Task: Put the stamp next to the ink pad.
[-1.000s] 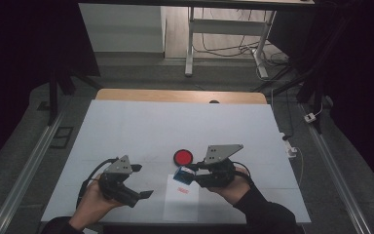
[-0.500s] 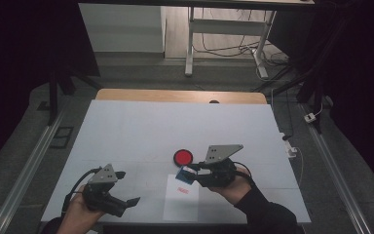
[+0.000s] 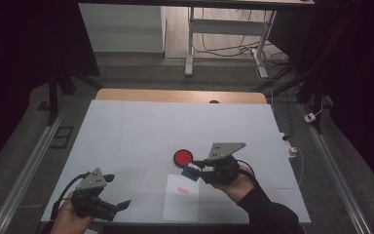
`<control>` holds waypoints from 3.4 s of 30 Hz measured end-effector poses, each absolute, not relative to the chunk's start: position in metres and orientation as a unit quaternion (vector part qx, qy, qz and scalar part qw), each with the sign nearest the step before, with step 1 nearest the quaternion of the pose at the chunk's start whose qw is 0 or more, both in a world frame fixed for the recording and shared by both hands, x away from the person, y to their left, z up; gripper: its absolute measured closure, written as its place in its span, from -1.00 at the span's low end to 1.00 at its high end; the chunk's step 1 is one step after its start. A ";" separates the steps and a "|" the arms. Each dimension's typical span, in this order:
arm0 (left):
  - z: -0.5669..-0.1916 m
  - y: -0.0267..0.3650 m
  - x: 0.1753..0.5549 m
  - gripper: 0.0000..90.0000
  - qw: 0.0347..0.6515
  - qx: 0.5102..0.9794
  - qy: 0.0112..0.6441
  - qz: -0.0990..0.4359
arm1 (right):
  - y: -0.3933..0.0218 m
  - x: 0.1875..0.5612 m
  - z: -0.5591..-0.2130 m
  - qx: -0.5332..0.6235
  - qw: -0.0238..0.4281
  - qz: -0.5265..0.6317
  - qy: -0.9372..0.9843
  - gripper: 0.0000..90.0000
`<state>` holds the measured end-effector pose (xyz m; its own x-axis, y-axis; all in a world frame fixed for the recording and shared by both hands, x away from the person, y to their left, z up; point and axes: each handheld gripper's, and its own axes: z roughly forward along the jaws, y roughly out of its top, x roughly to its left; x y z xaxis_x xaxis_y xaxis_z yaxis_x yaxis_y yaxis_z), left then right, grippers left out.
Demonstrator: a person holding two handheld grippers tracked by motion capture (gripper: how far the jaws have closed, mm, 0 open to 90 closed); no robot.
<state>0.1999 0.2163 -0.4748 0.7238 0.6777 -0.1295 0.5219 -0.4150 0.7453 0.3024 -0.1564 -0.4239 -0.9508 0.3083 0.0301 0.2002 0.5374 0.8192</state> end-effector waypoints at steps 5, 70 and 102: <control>-0.476 0.222 0.195 -1.00 0.398 0.834 0.367 0.105 | -0.162 0.306 -0.425 0.155 0.069 0.453 0.875 0.54; -0.476 0.238 0.186 -1.00 0.365 0.825 0.412 0.131 | -0.227 0.365 -0.461 0.283 0.161 0.360 0.874 0.53; -0.476 0.236 0.186 -0.99 0.359 0.829 0.408 0.132 | -0.232 0.378 -0.488 0.288 0.146 0.327 0.888 0.46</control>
<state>0.1861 0.2359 -0.4763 0.6324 0.7710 -0.0744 0.5816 -0.4092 0.7031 0.3781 -0.2318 -0.4882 -0.7907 0.6081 -0.0709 0.4164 0.6191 0.6659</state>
